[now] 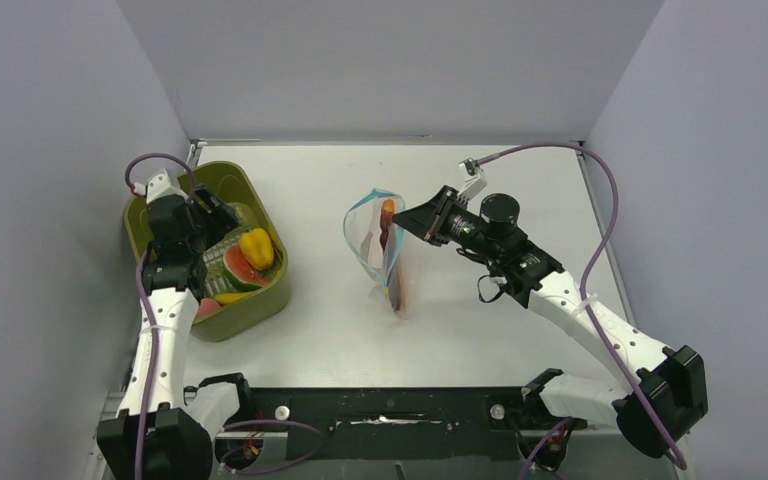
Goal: Place the food in the zip-top bag and seal the zipper
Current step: Pick up the fake vegetable from the bin.
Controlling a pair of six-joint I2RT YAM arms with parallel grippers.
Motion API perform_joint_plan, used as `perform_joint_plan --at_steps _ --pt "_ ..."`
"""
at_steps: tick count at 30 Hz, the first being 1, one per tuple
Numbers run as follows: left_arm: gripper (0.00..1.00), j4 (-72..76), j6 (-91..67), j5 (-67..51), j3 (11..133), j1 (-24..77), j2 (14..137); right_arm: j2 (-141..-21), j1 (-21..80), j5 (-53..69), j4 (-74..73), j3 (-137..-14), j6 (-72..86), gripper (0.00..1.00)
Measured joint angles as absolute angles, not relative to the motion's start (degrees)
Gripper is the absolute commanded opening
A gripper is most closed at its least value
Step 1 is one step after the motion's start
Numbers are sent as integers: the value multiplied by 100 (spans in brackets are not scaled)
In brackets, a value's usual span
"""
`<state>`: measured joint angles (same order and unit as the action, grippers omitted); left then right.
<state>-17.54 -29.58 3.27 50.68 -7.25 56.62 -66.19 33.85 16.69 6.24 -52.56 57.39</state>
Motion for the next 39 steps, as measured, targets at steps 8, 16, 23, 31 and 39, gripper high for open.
perform_joint_plan --at_steps 8,16,23,31,39 --pt "66 -1452 -3068 -344 4626 -1002 6455 -6619 3385 1621 567 -5253 5736 0" --pt "59 -1072 -3159 -882 4427 -1282 7059 -6611 3385 1594 504 -5256 5719 0" --pt "54 -908 -3258 -1315 4427 -1398 7723 -6571 3385 1546 484 -5256 5677 0" --pt "47 -819 -3260 -1424 4517 -1400 8093 -6554 3385 1540 443 -5256 5605 0" --pt "14 -762 -3221 -1446 4703 -1404 8261 -6501 3385 1522 416 -5256 5592 0"
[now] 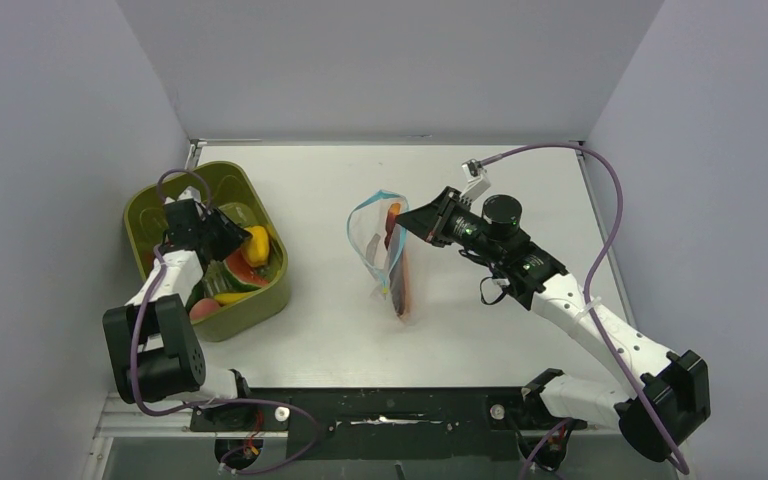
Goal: Place the food in the zip-top bag and seal the zipper
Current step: Pick up the fake vegetable from the bin.
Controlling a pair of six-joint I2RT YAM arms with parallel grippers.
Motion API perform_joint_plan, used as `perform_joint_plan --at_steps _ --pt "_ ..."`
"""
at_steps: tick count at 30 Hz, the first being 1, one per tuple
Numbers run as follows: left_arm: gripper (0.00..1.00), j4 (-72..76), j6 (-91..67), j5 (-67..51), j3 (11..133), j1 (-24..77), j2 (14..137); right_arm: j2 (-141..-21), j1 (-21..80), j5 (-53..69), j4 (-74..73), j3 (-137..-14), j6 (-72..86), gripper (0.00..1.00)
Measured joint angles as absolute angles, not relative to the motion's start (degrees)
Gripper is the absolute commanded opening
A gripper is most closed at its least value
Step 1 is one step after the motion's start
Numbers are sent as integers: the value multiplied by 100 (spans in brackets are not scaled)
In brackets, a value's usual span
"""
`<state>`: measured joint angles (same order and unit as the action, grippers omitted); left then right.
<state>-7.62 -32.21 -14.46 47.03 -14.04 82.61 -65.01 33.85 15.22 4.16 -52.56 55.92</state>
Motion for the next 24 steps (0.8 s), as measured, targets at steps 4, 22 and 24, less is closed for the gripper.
perform_joint_plan --at_steps 4,22,24 --pt "3 -801 -3197 -1369 4703 -1398 8213 -6501 3385 1522 416 -5256 5594 0" --pt "0 -1155 -3081 -617 4703 -1400 7443 -6392 3385 1472 403 -5256 5607 0" --pt "0 -1179 -3081 -528 4700 -1400 7336 -6390 3385 1459 397 -5256 5607 0"
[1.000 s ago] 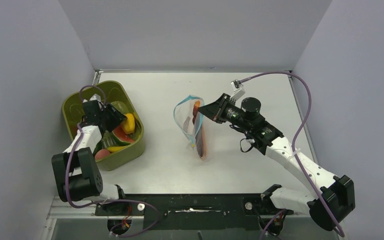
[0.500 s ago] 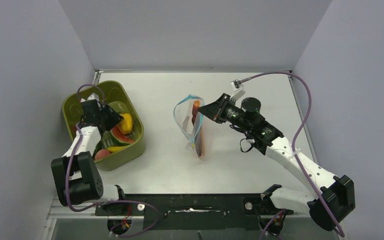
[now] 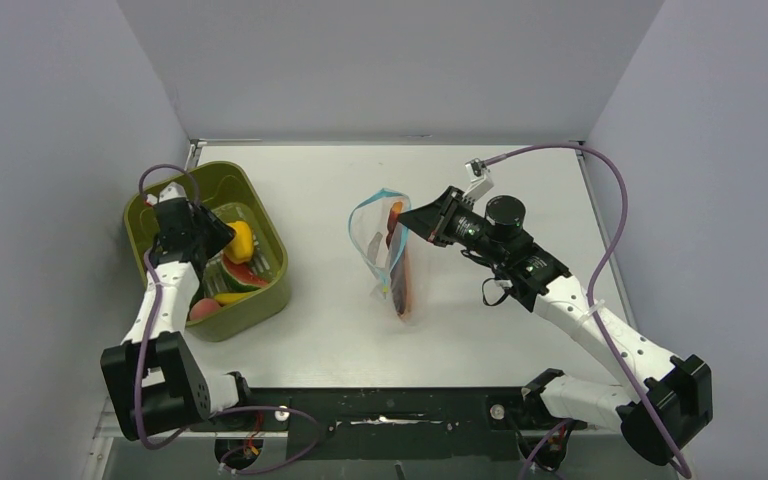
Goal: Place the food in the zip-top bag and seal the zipper
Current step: Pick up the fake vegetable from the bin.
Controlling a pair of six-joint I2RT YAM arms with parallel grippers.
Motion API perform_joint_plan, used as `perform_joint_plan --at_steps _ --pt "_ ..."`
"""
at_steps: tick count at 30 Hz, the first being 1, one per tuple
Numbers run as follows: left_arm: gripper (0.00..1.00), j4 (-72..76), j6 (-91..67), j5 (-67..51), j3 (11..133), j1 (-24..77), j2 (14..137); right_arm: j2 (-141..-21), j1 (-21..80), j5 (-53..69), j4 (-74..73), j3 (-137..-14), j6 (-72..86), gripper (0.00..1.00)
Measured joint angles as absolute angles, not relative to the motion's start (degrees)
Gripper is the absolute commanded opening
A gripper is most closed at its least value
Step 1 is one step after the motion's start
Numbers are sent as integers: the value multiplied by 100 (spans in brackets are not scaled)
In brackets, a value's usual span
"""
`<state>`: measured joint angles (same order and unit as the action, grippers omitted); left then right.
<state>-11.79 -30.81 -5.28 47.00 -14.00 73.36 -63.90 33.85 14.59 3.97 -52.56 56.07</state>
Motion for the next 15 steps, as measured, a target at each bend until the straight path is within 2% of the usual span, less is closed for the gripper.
perform_joint_plan --at_steps 15 --pt "0 -1238 -3083 -40 4696 -1400 6661 -6392 3422 1426 314 -5253 5603 0"
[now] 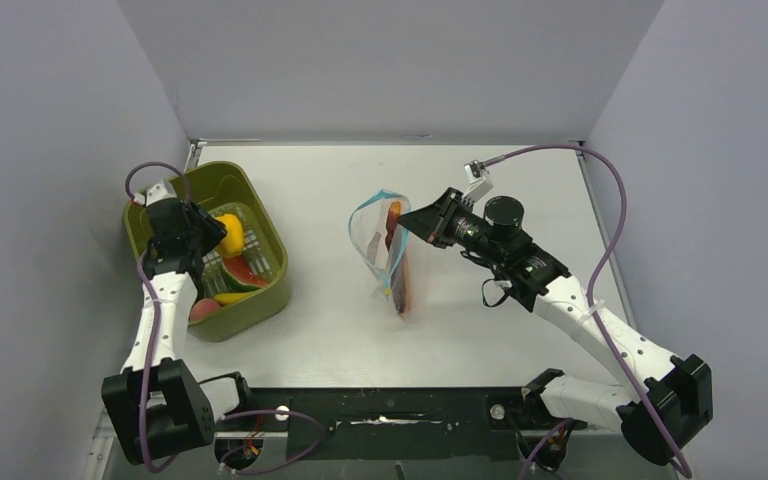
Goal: Place the food in the zip-top bag and seal the zipper
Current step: Pick up the fake vegetable from the bin.
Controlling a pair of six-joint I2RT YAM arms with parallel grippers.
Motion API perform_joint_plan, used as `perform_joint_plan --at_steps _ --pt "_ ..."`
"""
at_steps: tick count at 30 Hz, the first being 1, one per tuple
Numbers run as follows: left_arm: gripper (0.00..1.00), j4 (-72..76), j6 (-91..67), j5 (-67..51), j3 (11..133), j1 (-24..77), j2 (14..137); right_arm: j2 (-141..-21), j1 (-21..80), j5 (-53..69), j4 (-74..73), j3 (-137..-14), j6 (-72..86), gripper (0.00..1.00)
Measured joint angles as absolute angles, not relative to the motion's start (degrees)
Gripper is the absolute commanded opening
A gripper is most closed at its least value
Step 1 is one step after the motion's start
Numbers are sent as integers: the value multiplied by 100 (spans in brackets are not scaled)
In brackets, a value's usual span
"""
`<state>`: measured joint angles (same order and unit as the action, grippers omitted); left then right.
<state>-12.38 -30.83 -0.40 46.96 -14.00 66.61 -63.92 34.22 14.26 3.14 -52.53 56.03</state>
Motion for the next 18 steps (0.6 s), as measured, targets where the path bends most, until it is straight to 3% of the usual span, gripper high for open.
perform_joint_plan --at_steps 18 --pt "0 -1791 -3083 23 5500 -1249 6001 -6462 3553 1278 154 -5253 5586 0"
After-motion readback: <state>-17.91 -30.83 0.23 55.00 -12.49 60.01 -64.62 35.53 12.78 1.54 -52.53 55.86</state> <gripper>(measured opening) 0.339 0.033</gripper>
